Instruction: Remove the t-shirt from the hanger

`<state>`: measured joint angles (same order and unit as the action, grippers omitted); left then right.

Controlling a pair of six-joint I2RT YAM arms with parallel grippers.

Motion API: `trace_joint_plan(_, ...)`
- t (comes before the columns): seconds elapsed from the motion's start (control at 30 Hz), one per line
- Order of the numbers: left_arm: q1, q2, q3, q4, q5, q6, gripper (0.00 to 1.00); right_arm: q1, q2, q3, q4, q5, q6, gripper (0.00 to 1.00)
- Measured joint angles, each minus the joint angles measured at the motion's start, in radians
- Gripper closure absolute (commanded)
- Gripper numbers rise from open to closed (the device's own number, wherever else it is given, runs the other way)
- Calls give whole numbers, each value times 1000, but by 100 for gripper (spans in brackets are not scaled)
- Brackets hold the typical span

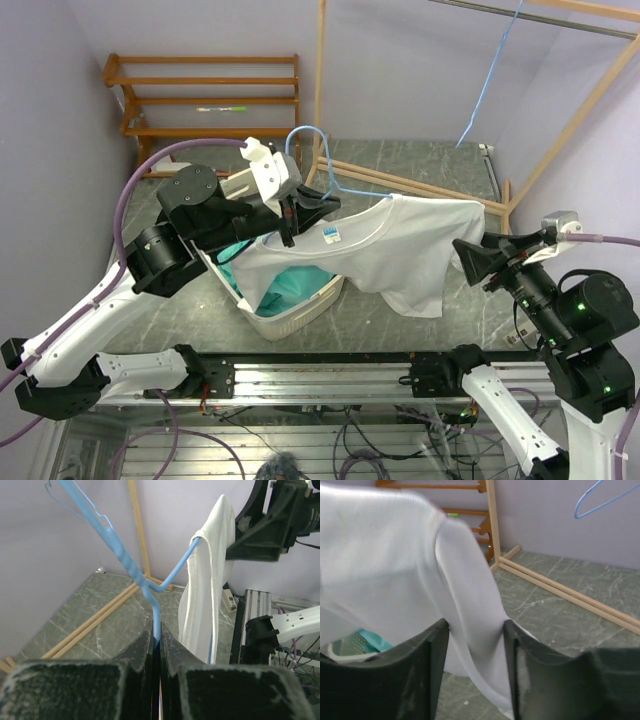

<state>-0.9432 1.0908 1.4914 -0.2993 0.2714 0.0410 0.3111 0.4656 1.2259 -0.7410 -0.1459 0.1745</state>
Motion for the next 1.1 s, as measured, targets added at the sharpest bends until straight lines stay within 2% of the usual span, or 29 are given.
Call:
trace_joint_plan(0.13,0,-18,-50,2,6,-12,93,1,19,-5,40,7,3,100)
trace_joint_plan(0.33,0,-62,-164,10,6,-31,93,3,34,-5,56,109,20,100)
trace_joint_plan(0.77,0,-143,-244,11,1,-42,93,27,14,14,-51,631,82,100)
trace_joint_plan(0.9,0,-169,-263,9,-1,-46,93,80,8,33,-93,743,117,100)
trace_joint_plan(1.1,0,-206,-278,-6,-14,-49,93,270,-10,38,-189,901,235,100)
